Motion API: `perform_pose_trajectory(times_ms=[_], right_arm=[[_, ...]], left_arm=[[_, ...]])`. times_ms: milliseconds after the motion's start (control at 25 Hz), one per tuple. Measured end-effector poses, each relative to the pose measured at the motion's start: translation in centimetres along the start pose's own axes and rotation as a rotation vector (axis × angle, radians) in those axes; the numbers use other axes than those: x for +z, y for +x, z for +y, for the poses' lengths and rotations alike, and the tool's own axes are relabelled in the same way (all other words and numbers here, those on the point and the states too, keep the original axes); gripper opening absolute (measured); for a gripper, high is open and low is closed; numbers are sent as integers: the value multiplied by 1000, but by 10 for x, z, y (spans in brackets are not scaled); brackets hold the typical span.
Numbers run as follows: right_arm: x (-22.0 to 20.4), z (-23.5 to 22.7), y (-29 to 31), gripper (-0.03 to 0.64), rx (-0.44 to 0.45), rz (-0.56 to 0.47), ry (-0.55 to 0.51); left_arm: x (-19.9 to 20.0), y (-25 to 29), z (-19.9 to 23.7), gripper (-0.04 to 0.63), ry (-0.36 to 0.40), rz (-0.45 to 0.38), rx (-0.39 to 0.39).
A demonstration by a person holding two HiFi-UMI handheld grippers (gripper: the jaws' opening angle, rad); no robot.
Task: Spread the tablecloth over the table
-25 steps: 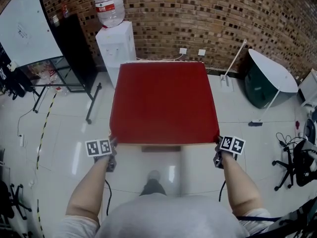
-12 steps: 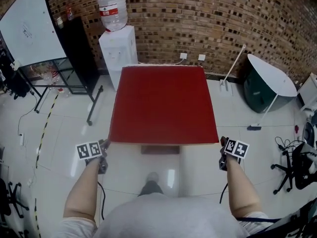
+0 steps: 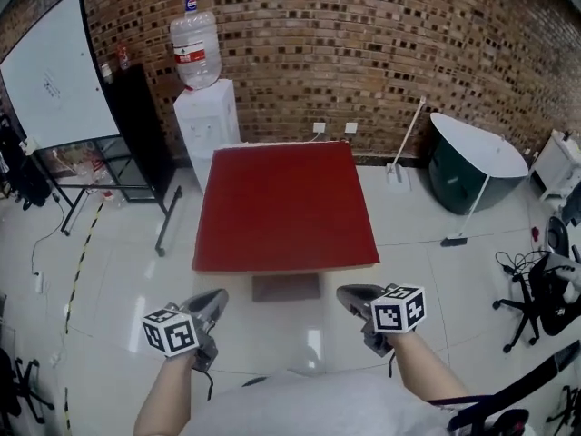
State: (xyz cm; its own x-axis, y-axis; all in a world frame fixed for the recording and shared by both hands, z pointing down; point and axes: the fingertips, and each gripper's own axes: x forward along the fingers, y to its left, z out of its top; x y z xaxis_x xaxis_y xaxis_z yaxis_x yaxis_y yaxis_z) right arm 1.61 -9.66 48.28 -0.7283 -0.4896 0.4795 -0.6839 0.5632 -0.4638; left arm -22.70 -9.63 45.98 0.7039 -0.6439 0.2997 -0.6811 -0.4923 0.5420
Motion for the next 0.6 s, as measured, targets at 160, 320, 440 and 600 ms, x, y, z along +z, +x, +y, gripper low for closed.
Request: perform_pose_trajectory(times_ms=[160, 320, 440, 600], right_arm=[[-21, 66, -11, 0, 125, 16, -19], [-53, 101, -33, 0, 144, -7, 19], [-101, 140, -53, 0, 200, 12, 37], [-160, 197, -89, 0, 231, 3, 65]], left_arm=[[-20, 1, -66, 2, 106, 55, -111], [-59, -5, -115, 2, 217, 160, -194], [-115, -38, -152, 2, 219, 206, -207], [-179, -86, -203, 2, 229, 257, -234]])
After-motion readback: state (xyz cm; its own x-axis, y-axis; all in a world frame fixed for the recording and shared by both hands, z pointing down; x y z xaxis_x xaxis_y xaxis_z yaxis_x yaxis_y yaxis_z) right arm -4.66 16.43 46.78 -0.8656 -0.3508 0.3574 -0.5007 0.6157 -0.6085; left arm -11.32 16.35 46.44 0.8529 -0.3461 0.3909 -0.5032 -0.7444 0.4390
